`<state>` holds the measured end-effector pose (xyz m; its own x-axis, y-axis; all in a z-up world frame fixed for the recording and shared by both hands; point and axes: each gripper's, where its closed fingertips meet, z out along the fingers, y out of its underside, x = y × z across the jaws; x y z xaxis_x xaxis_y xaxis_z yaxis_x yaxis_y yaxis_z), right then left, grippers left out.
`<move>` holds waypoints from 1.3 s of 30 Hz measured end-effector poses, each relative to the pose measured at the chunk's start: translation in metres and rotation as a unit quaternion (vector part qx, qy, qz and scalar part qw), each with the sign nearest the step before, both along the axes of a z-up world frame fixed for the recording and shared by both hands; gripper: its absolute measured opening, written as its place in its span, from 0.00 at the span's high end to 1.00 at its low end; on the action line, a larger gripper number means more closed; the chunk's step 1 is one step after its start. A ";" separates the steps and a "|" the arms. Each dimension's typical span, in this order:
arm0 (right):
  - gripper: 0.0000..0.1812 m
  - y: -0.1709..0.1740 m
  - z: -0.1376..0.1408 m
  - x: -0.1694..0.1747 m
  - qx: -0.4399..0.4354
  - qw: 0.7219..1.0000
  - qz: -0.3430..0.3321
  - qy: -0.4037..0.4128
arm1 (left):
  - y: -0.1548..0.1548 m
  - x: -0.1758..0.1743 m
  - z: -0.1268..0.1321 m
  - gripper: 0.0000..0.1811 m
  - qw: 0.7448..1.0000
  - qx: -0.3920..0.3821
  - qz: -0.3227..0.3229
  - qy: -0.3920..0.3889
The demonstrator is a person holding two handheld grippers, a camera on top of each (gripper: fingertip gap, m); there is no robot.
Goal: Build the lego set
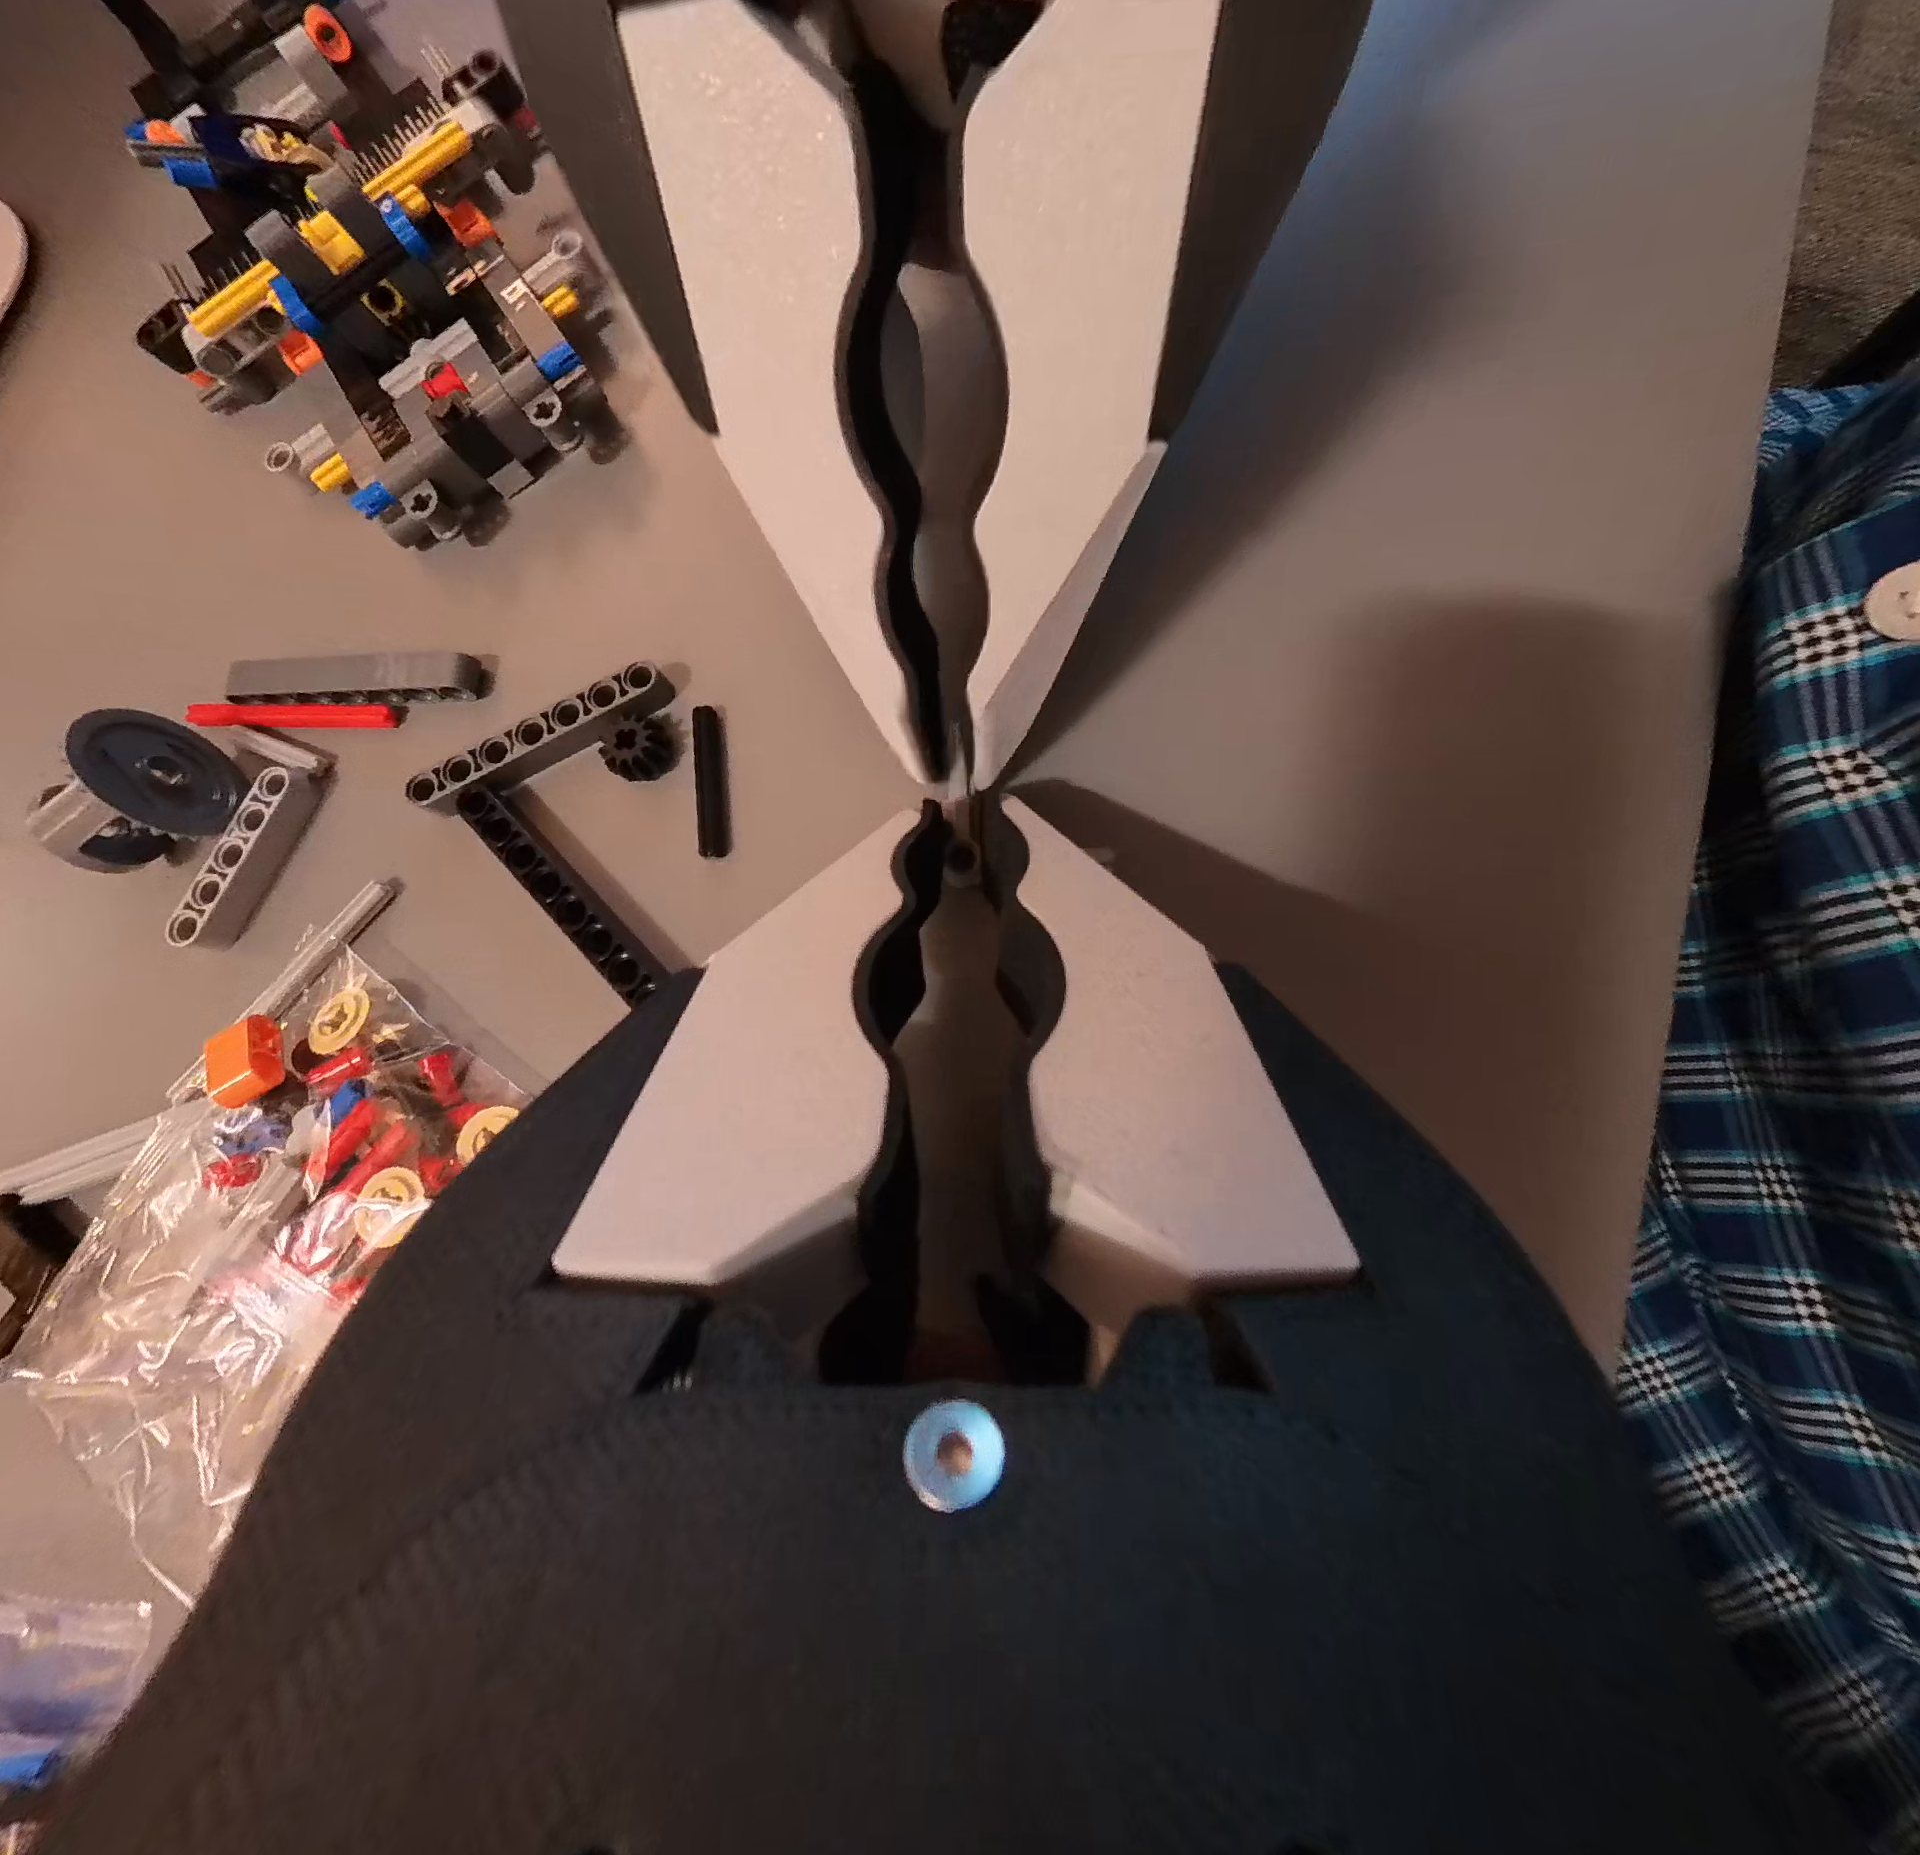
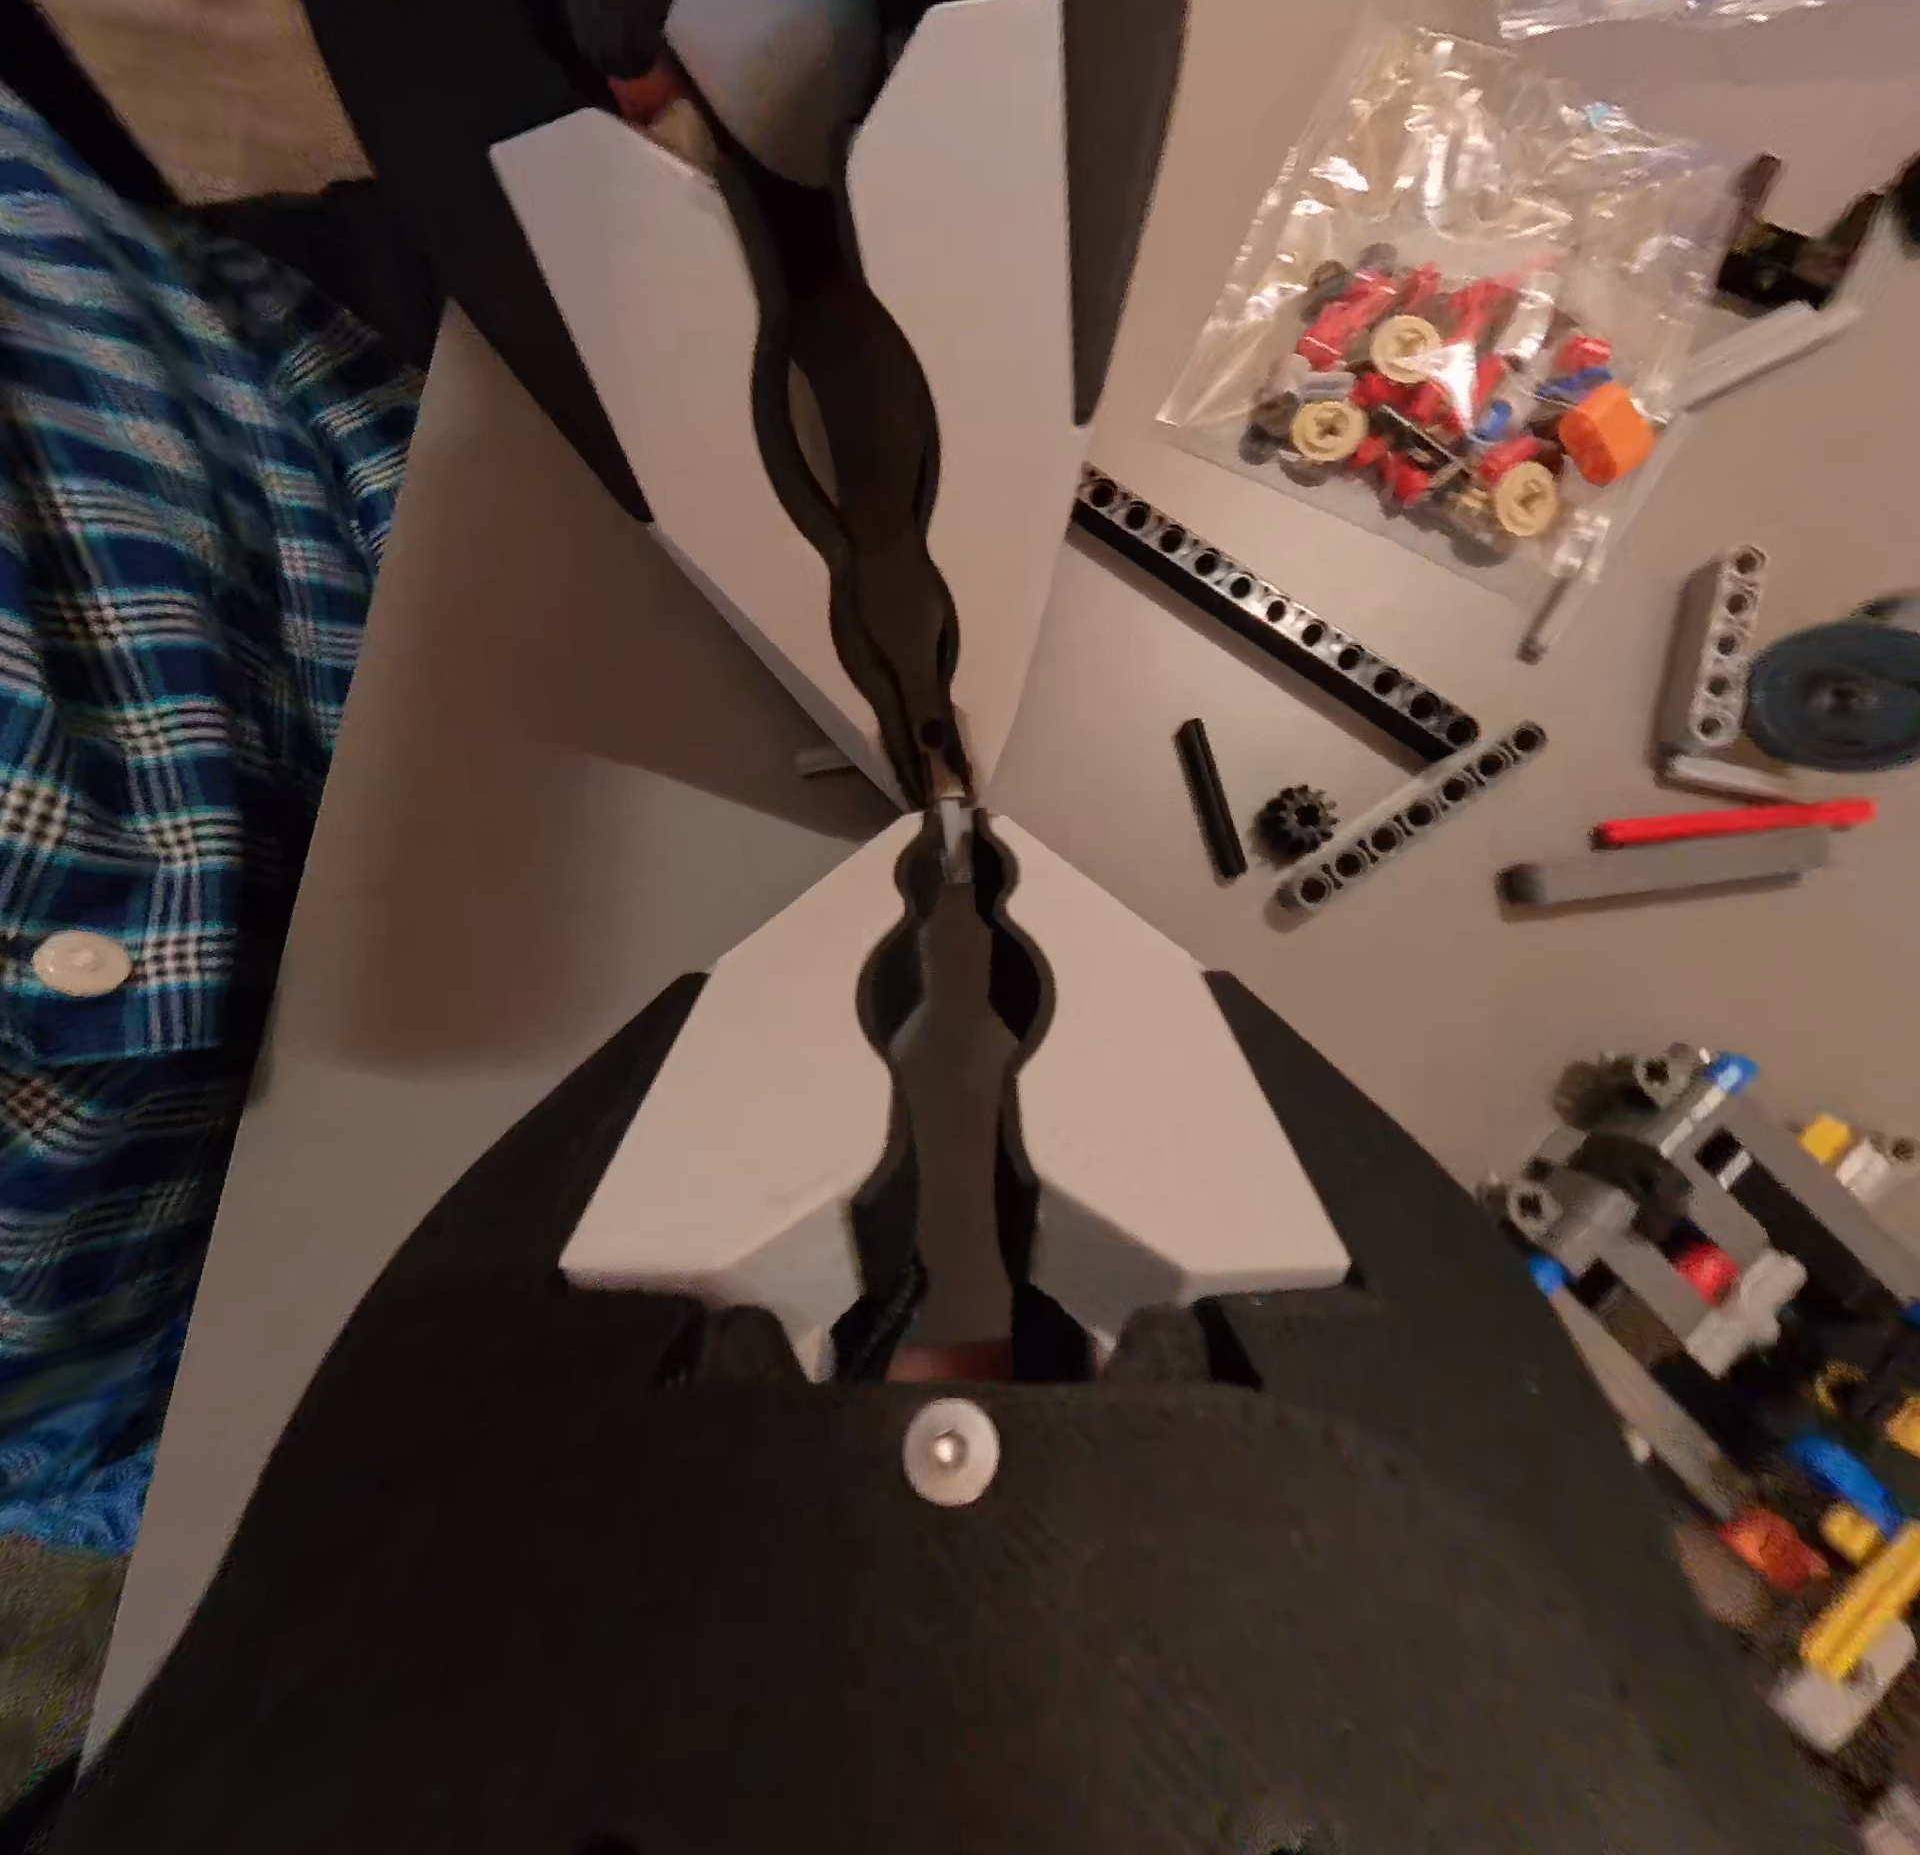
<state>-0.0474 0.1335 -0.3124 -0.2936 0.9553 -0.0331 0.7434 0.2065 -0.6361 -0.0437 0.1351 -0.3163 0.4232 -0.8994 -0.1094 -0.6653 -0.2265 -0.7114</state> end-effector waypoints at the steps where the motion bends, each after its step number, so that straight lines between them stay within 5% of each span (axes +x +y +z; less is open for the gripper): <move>1: 0.91 0.003 0.002 0.001 0.004 1.000 -0.017 0.004 | 0.000 0.000 0.000 0.97 1.000 0.002 0.000 0.001; 10: 0.65 0.000 0.020 0.017 0.008 0.976 -0.209 0.053 | 0.014 -0.009 0.001 0.97 0.995 0.001 0.097 0.000; 16: 0.62 0.007 0.008 0.002 0.057 0.951 -0.292 0.081 | 0.023 -0.005 0.012 0.97 0.987 0.007 0.159 -0.027; 28: 0.73 0.033 0.027 -0.002 0.229 0.910 -0.320 0.129 | 0.029 0.006 0.046 0.97 0.968 0.039 0.217 -0.117; 39: 0.82 0.043 0.032 0.001 0.268 0.898 -0.324 0.134 | 0.028 0.011 0.047 0.98 0.962 0.034 0.228 -0.144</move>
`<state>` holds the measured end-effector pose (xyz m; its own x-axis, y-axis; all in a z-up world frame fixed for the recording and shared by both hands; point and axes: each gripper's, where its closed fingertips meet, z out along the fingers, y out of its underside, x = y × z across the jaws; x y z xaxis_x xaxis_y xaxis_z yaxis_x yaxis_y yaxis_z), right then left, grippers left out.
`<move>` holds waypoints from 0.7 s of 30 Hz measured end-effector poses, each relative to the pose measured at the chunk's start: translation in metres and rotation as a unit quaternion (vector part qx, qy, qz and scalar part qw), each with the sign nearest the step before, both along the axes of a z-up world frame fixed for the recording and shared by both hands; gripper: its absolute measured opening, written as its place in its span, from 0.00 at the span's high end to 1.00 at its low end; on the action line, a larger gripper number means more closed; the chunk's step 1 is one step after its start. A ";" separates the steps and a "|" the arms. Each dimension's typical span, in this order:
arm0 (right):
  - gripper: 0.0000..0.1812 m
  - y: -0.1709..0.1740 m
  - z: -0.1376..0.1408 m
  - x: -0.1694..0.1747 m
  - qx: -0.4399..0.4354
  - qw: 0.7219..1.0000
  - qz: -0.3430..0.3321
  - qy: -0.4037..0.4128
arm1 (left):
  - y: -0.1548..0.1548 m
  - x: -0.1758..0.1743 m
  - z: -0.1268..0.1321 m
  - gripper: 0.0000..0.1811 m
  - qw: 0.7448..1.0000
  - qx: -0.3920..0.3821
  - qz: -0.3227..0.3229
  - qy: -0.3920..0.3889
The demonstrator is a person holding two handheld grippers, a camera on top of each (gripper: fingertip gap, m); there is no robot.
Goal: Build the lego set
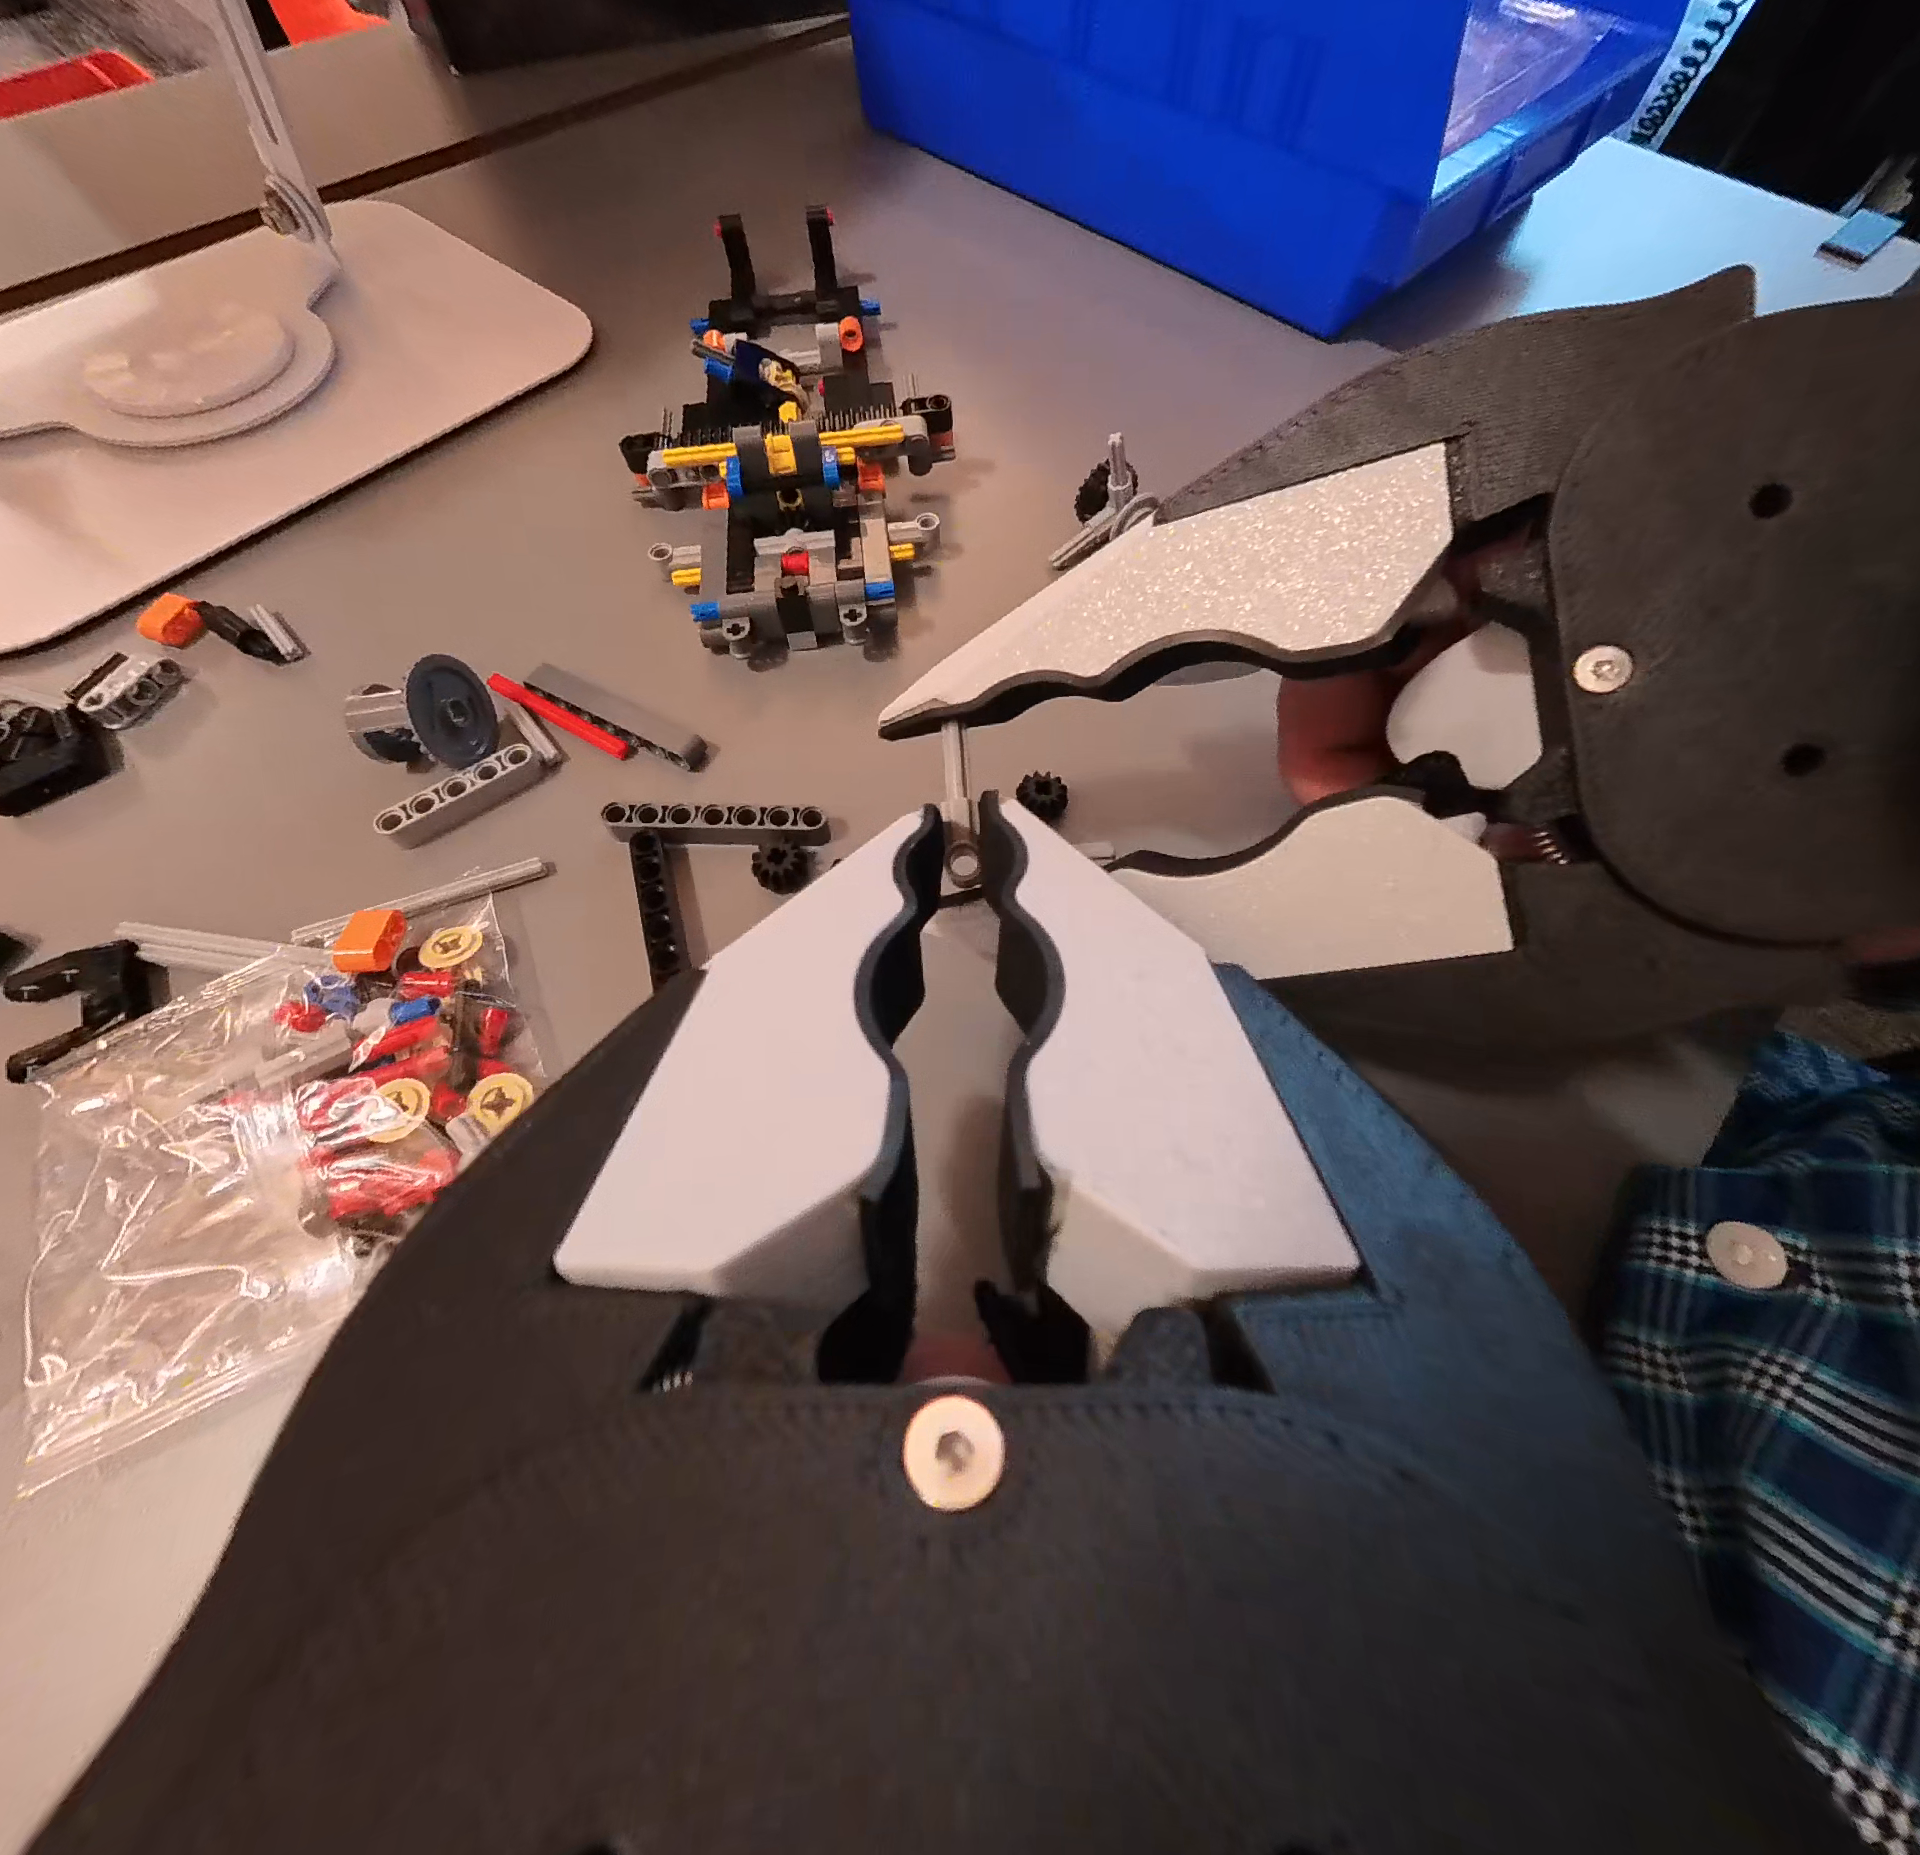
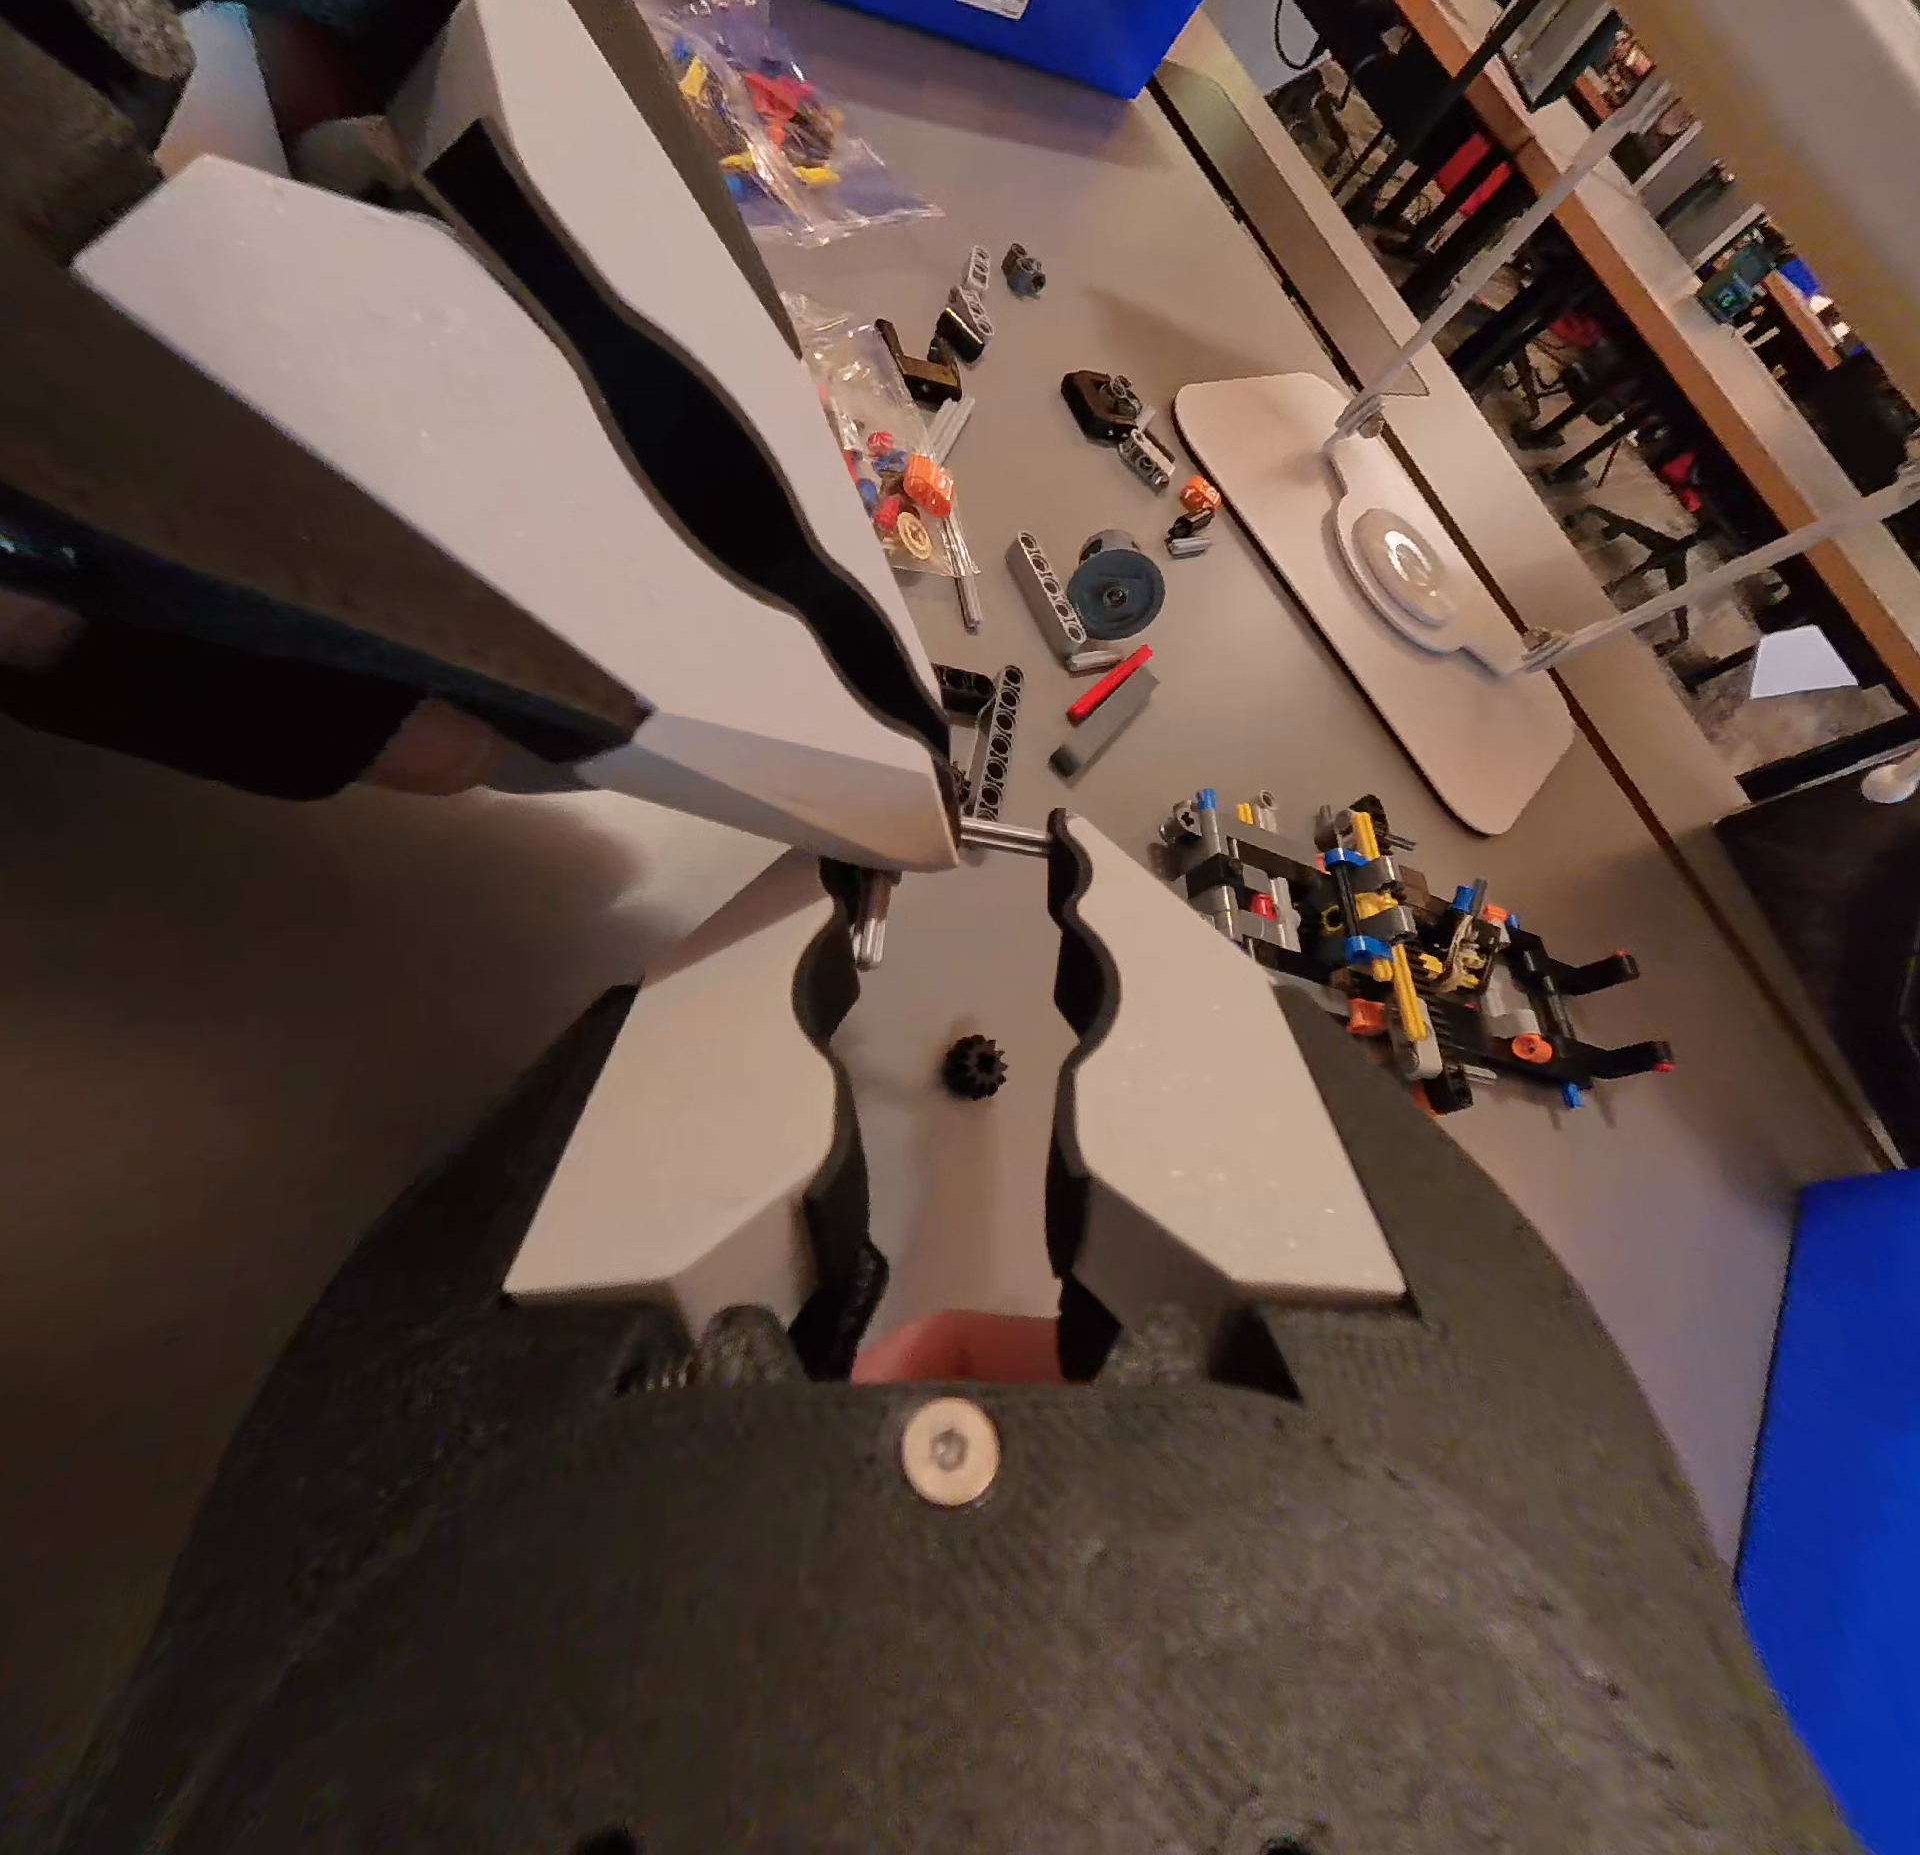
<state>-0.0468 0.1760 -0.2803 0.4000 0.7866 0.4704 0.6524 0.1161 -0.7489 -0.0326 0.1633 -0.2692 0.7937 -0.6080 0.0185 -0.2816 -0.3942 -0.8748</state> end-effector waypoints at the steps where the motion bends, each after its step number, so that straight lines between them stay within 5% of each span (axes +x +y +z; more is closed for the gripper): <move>1: 0.82 0.000 -0.001 0.000 -0.003 1.000 0.002 -0.003 | 0.000 0.000 -0.001 0.98 1.000 -0.002 0.001 -0.002; 21: 0.84 -0.001 -0.001 -0.001 0.007 0.999 0.036 -0.023 | 0.000 0.001 0.001 0.98 1.000 0.011 0.008 -0.003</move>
